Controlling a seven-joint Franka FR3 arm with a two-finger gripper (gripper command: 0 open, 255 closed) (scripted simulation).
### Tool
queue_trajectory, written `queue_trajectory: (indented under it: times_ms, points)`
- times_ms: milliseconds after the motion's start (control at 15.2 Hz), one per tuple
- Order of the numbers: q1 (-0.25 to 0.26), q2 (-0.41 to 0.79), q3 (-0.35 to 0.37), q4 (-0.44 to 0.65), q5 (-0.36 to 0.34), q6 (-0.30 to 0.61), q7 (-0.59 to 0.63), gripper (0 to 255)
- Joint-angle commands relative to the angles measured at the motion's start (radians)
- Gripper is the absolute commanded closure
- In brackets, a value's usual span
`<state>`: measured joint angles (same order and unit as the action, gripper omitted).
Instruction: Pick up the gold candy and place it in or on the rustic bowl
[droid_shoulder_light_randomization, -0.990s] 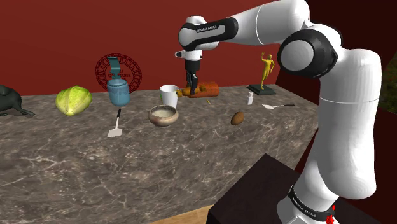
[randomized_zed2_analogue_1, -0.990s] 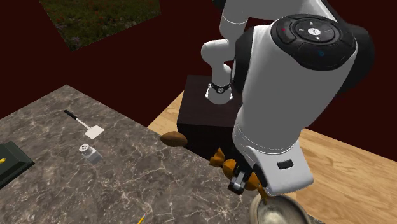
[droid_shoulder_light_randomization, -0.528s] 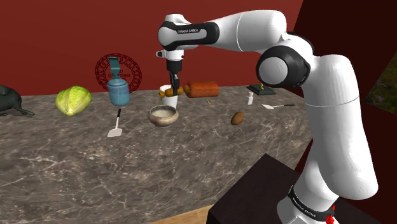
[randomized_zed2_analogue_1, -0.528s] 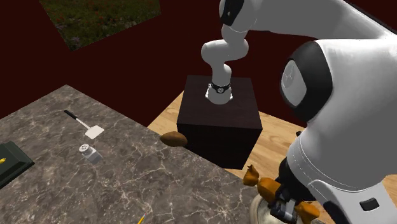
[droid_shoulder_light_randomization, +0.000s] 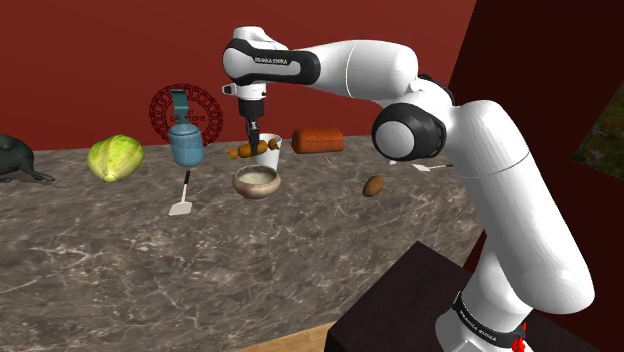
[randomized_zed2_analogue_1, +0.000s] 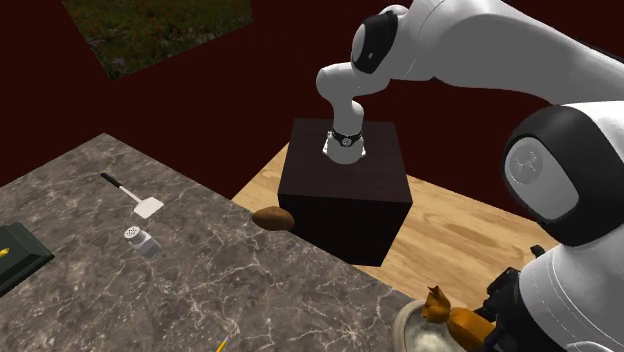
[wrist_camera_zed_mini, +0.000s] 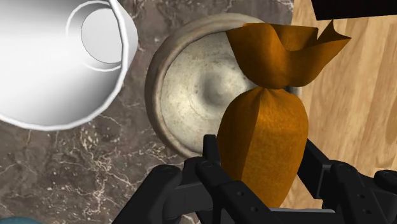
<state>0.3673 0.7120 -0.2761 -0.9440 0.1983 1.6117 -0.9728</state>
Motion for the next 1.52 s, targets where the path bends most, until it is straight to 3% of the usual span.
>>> queue_trajectory:
  times_ms: [0,594,1122,1188,1452]
  points:
    - [0.007,-0.007,0.000,-0.039,-0.001,0.032,0.000,255]
    - [0.023,-0.017,0.000,-0.178,0.001,0.160,-0.011,255]
    - [0.023,-0.017,0.000,-0.178,0.001,0.160,-0.011,255]
    - [0.023,-0.017,0.000,-0.178,0.001,0.160,-0.011,0]
    - [0.023,-0.017,0.000,-0.178,0.001,0.160,-0.011,0]
